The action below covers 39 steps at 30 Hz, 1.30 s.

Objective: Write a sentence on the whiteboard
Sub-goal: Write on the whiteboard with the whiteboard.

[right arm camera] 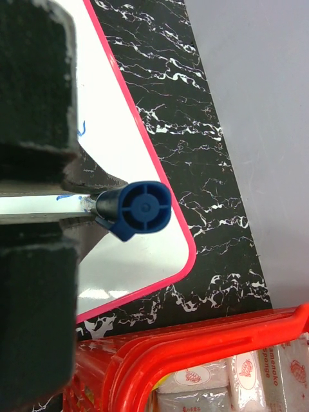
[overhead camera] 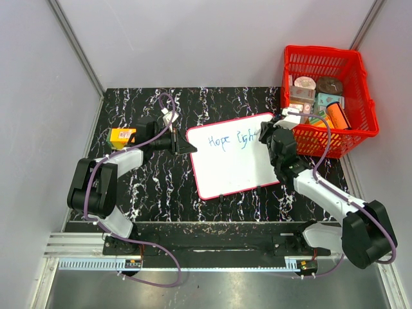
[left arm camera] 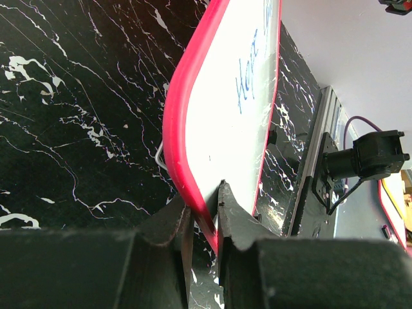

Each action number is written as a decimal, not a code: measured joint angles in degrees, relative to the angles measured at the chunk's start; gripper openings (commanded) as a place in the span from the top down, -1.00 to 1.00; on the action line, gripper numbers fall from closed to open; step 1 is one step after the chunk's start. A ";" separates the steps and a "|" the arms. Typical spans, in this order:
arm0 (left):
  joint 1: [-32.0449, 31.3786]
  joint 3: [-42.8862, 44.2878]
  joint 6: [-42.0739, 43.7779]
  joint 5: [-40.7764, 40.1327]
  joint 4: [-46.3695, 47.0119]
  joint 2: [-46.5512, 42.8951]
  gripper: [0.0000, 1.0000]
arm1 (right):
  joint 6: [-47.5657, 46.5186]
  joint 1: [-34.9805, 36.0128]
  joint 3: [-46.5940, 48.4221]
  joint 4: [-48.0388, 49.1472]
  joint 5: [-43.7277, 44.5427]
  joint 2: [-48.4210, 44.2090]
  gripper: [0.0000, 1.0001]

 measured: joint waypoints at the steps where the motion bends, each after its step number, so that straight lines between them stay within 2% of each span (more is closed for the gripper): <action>1: 0.00 0.00 0.00 0.00 0.00 0.00 1.00 | 0.15 0.00 -0.15 -0.07 0.00 -0.13 1.00; 39: 0.00 0.02 0.00 0.00 0.00 0.09 1.00 | 0.50 0.00 -2.99 -3.63 0.09 -3.63 1.00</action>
